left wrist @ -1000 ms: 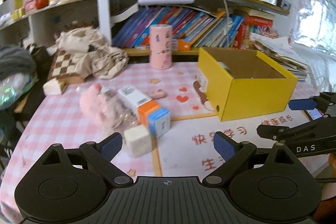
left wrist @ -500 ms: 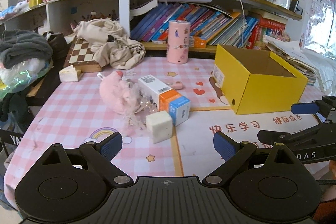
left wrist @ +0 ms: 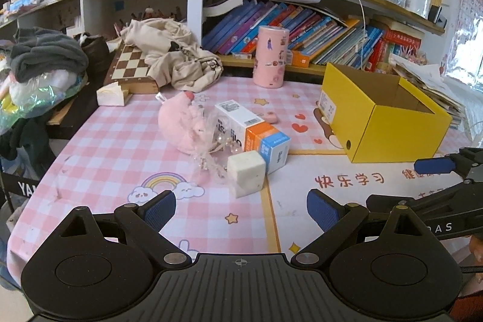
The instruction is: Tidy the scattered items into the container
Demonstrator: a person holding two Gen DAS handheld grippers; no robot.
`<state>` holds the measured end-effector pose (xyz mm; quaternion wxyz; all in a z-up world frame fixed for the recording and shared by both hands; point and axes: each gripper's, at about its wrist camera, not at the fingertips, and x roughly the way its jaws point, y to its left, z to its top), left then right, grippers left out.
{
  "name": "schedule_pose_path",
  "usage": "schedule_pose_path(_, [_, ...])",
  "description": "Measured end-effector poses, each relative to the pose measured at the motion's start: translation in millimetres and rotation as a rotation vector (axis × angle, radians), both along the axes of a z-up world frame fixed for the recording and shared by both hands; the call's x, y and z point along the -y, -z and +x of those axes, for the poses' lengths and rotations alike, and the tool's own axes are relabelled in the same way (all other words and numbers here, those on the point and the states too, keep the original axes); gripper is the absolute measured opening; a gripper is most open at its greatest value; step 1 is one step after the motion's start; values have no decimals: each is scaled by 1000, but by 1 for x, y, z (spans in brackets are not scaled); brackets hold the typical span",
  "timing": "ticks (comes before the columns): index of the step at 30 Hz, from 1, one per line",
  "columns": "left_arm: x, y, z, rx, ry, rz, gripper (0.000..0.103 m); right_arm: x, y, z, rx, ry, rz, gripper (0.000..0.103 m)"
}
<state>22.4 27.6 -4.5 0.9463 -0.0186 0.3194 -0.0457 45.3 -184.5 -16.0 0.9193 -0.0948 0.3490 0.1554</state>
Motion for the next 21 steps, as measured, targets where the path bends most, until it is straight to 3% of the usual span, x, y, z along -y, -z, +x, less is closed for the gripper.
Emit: schedule_pose_path(21, [-11, 3, -1, -2, -22, -10, 95, -14, 2, 2, -19, -32, -21, 98])
